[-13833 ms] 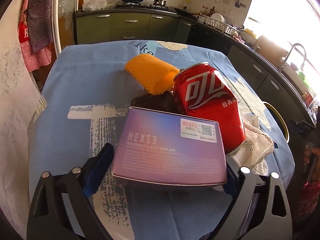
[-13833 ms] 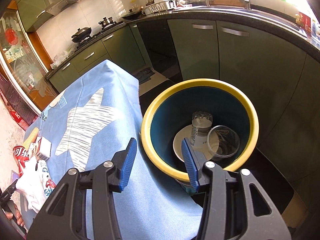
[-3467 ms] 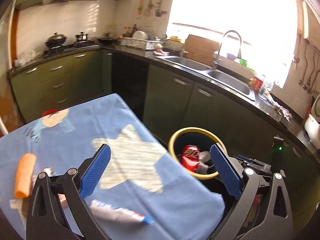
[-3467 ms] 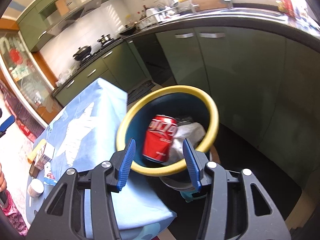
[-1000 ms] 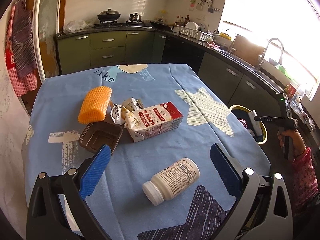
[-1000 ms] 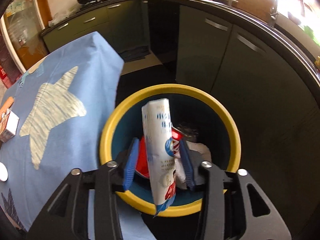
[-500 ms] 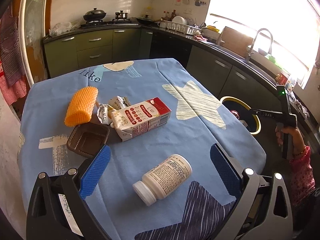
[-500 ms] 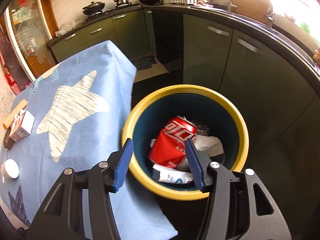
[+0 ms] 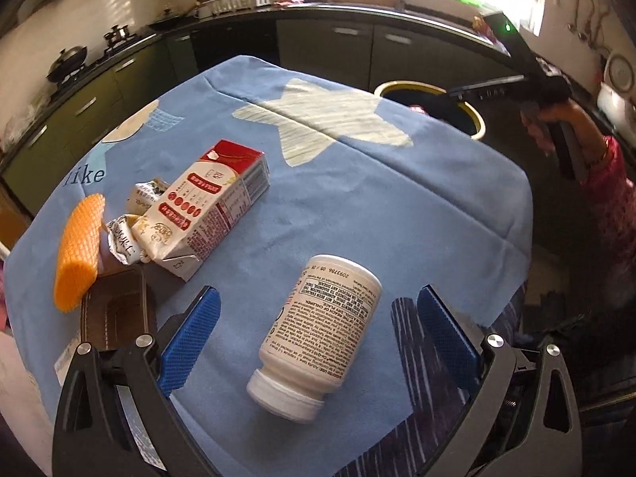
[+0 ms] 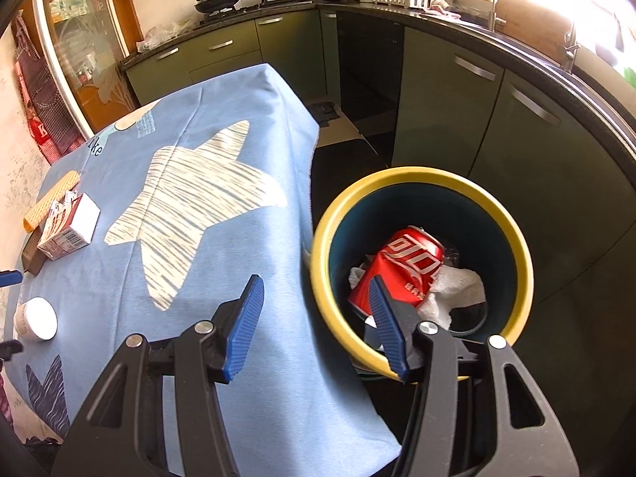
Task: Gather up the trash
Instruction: 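Grasp the white pill bottle with the left gripper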
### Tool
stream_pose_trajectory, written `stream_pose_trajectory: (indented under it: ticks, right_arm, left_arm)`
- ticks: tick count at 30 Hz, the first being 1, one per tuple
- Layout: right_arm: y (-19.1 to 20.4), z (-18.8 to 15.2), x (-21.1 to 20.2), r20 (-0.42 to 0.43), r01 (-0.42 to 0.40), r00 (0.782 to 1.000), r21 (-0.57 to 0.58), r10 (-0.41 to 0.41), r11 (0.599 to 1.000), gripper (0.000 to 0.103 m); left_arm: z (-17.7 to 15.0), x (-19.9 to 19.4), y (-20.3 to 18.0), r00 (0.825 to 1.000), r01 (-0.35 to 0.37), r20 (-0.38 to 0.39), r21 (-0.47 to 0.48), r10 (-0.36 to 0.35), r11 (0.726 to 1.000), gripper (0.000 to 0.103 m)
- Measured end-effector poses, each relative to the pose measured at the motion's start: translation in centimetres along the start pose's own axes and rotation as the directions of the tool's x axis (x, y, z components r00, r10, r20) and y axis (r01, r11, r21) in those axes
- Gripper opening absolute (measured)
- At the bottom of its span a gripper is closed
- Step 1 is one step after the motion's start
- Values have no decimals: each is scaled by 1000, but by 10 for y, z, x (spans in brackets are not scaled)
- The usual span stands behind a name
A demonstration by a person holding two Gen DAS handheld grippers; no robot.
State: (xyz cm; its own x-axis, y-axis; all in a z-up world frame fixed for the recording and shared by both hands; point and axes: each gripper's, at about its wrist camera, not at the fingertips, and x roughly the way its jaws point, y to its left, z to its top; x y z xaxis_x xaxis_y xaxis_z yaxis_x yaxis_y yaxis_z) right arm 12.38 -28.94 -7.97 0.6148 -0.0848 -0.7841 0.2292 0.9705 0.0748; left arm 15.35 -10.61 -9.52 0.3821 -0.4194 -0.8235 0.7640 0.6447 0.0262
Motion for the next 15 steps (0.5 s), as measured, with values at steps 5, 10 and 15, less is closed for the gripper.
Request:
stream_pose_trajectory:
  ticks: [5,10,15]
  right_arm:
    - [16,-3,4,-13,-12,1000,-16,12,1000,55]
    - [22,-5,9,-25,-13,1000,-9,12,1000,56]
    - [26,-7,9,-25,-21,999,-4,21,1000,56]
  left_arm:
    - [0,29,1,996,41,-84,51,-37,998,80]
    - [0,38,1,993,72,-104,70,-64,995,72]
    - [2,35,2,994,67,-95,76,-60,995,57]
